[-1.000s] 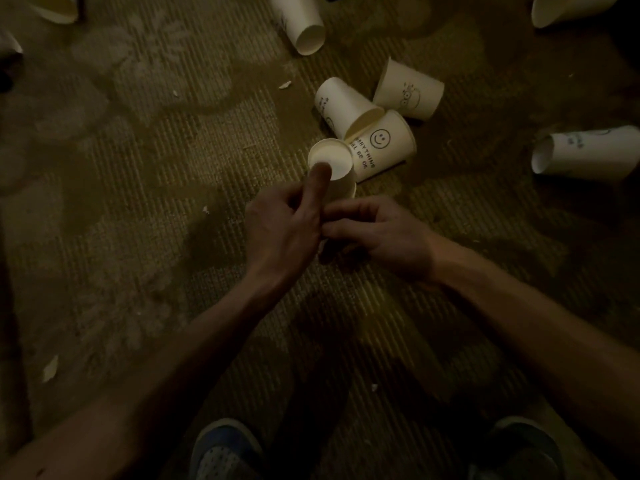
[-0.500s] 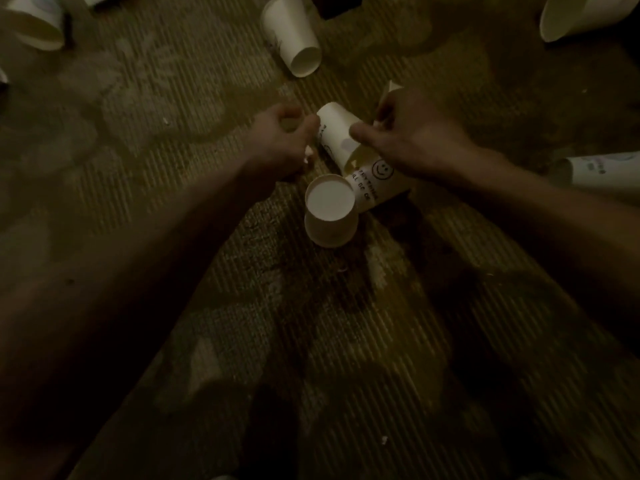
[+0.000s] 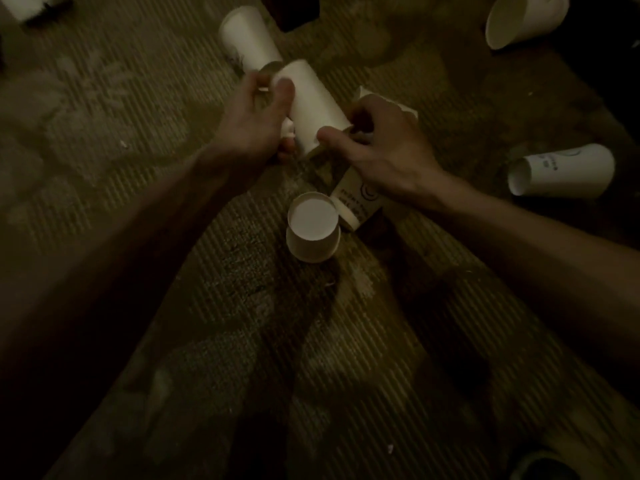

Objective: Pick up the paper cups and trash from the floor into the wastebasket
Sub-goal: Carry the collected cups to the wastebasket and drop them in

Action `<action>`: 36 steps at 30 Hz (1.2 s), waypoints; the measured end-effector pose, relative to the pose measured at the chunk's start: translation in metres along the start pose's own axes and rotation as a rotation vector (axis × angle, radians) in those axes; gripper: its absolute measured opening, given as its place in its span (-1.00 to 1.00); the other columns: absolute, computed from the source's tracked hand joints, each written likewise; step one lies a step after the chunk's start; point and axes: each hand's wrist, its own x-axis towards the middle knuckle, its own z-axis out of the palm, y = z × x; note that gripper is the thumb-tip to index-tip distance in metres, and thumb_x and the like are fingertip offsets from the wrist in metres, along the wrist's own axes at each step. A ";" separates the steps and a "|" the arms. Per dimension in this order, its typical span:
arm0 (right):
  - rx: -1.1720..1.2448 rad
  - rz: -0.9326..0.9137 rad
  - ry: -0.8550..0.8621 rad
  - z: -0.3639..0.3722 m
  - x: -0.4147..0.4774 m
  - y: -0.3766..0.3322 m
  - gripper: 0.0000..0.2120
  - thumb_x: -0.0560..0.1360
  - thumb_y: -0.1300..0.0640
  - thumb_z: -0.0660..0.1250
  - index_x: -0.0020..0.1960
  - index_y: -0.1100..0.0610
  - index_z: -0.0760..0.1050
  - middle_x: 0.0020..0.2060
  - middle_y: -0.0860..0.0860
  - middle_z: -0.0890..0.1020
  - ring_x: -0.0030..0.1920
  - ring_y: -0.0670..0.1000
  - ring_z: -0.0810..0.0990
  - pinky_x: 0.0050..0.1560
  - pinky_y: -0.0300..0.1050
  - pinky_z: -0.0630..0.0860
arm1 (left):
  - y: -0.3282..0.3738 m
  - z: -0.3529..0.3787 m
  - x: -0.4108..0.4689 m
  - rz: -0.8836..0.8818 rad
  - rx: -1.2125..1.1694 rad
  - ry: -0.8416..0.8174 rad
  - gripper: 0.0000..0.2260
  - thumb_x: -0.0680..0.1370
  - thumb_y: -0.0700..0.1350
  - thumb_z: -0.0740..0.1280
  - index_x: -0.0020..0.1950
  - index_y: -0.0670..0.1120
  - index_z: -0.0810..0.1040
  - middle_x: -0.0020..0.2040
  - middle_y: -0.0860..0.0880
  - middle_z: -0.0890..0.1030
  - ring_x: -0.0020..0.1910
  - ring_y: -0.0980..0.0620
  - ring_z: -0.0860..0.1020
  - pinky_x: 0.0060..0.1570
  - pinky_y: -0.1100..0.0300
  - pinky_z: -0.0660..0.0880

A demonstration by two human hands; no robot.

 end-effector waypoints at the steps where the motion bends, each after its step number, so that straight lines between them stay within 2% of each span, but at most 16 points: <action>1: 0.041 -0.007 0.037 -0.006 -0.005 -0.004 -0.49 0.49 -0.25 0.34 0.29 0.06 0.43 0.11 -0.09 0.52 0.01 -0.16 0.51 -0.11 -0.22 0.47 | 0.014 -0.001 -0.003 0.062 0.028 -0.032 -0.75 0.66 0.09 0.20 0.29 0.04 0.38 -0.01 -0.04 0.53 -0.42 0.20 0.52 -0.45 0.28 0.44; 3: 0.110 -0.004 0.129 -0.026 -0.021 -0.011 -0.48 0.47 -0.24 0.37 0.29 0.03 0.42 0.08 -0.14 0.50 -0.04 -0.26 0.48 -0.18 -0.33 0.41 | 0.048 0.007 -0.014 0.203 0.108 -0.110 -0.77 0.65 0.10 0.22 0.26 0.04 0.38 -0.09 0.04 0.56 -0.42 0.21 0.51 -0.48 0.29 0.43; 6: 0.184 0.014 0.255 -0.080 -0.070 -0.011 -0.46 0.43 -0.23 0.43 0.31 -0.05 0.37 0.11 -0.22 0.49 0.05 -0.29 0.51 -0.09 -0.36 0.47 | 0.101 0.049 -0.042 0.368 0.176 -0.296 -0.82 0.65 0.06 0.24 0.21 0.05 0.39 -0.24 0.10 0.57 -0.47 0.21 0.51 -0.52 0.31 0.42; 9: 0.171 0.117 0.334 -0.154 -0.140 -0.006 -0.41 0.36 -0.22 0.49 0.27 -0.25 0.26 0.10 -0.33 0.48 0.08 -0.37 0.51 -0.07 -0.35 0.51 | 0.146 0.119 -0.077 0.484 0.163 -0.531 -0.89 0.65 -0.02 0.25 0.17 0.08 0.39 -0.15 0.09 0.53 -0.41 0.29 0.56 -0.52 0.40 0.41; 12: 0.126 0.183 0.489 -0.231 -0.220 -0.007 -0.30 0.31 -0.17 0.55 0.29 -0.37 0.21 0.20 -0.25 0.51 0.09 -0.32 0.57 -0.02 -0.25 0.62 | 0.186 0.199 -0.125 0.516 0.116 -0.791 -0.91 0.62 0.02 0.26 0.08 0.20 0.39 0.00 0.09 0.54 -0.22 0.34 0.59 -0.45 0.39 0.48; 14: 0.065 0.236 0.573 -0.273 -0.274 -0.011 -0.25 0.28 -0.19 0.55 0.32 -0.42 0.19 0.20 -0.15 0.57 0.07 -0.24 0.61 -0.04 -0.22 0.64 | 0.208 0.244 -0.163 0.533 0.057 -0.935 -0.89 0.60 0.07 0.26 0.08 0.26 0.38 0.02 0.10 0.56 -0.13 0.32 0.60 -0.41 0.38 0.51; 17: 0.030 0.327 0.675 -0.317 -0.359 -0.005 -0.20 0.25 -0.20 0.56 0.35 -0.40 0.20 0.14 -0.09 0.62 0.07 -0.14 0.65 -0.04 -0.09 0.65 | 0.227 0.308 -0.232 0.564 -0.045 -1.121 -0.83 0.59 0.10 0.28 0.16 0.20 0.39 -0.07 0.09 0.62 -0.18 0.26 0.64 -0.43 0.36 0.52; 20: 0.096 0.384 0.782 -0.341 -0.442 0.014 -0.21 0.25 -0.11 0.57 0.37 -0.32 0.27 0.10 -0.08 0.66 0.07 -0.08 0.67 -0.02 -0.12 0.64 | 0.224 0.369 -0.302 0.564 -0.104 -1.263 -0.88 0.59 0.07 0.30 0.09 0.23 0.40 -0.14 0.24 0.63 -0.21 0.31 0.63 -0.46 0.38 0.50; 22: 0.112 0.407 0.825 -0.350 -0.495 0.033 -0.23 0.24 -0.04 0.56 0.37 -0.28 0.29 0.07 -0.09 0.67 0.06 -0.05 0.68 -0.05 -0.18 0.63 | 0.211 0.407 -0.347 0.532 -0.127 -1.370 -0.87 0.61 0.05 0.29 0.10 0.22 0.39 -0.12 0.16 0.61 -0.15 0.36 0.60 -0.42 0.39 0.51; 24: 0.115 0.465 0.837 -0.356 -0.542 0.053 -0.24 0.23 -0.05 0.56 0.34 -0.32 0.31 0.09 -0.16 0.66 0.07 -0.07 0.68 -0.09 -0.25 0.61 | 0.197 0.442 -0.389 0.509 -0.128 -1.437 -0.83 0.62 0.05 0.29 0.19 0.15 0.39 -0.04 0.16 0.56 -0.10 0.36 0.58 -0.38 0.42 0.51; 28: 0.204 0.559 0.880 -0.371 -0.610 0.102 -0.29 0.18 -0.10 0.55 0.21 -0.46 0.30 0.05 -0.28 0.66 0.07 -0.13 0.67 -0.13 -0.30 0.60 | 0.178 0.506 -0.454 0.524 -0.017 -1.467 -0.81 0.63 0.05 0.28 0.20 0.06 0.41 -0.02 0.15 0.55 -0.10 0.24 0.56 -0.34 0.42 0.47; 30: 0.218 0.605 0.907 -0.371 -0.635 0.130 -0.29 0.17 -0.11 0.55 0.19 -0.48 0.29 0.05 -0.16 0.68 0.06 -0.12 0.67 -0.09 -0.19 0.64 | 0.163 0.534 -0.475 0.495 0.043 -1.523 -0.80 0.64 0.03 0.27 0.23 0.02 0.40 0.01 0.11 0.55 -0.06 0.21 0.55 -0.25 0.35 0.49; 32: 0.218 0.648 0.893 -0.366 -0.654 0.156 -0.28 0.17 -0.14 0.55 0.20 -0.48 0.28 0.07 -0.09 0.65 0.04 -0.14 0.67 -0.09 -0.12 0.66 | 0.141 0.555 -0.485 0.508 0.120 -1.537 -0.81 0.65 0.05 0.25 0.21 0.01 0.40 -0.06 0.13 0.54 -0.11 0.23 0.54 -0.25 0.37 0.46; 34: 0.220 0.666 0.881 -0.363 -0.663 0.177 -0.31 0.19 -0.15 0.55 0.18 -0.51 0.29 0.05 -0.11 0.62 0.01 -0.19 0.65 -0.17 -0.21 0.64 | 0.123 0.571 -0.487 0.542 0.196 -1.519 -0.82 0.64 0.07 0.26 0.18 0.05 0.38 -0.12 0.16 0.54 -0.17 0.23 0.54 -0.28 0.38 0.45; 36: 0.198 0.667 0.884 -0.366 -0.665 0.194 -0.33 0.24 -0.13 0.53 0.16 -0.57 0.26 0.05 -0.20 0.60 0.03 -0.26 0.62 -0.19 -0.31 0.60 | 0.115 0.587 -0.485 0.572 0.220 -1.514 -0.84 0.64 0.07 0.26 0.18 0.10 0.35 -0.08 0.13 0.55 -0.14 0.21 0.57 -0.26 0.34 0.50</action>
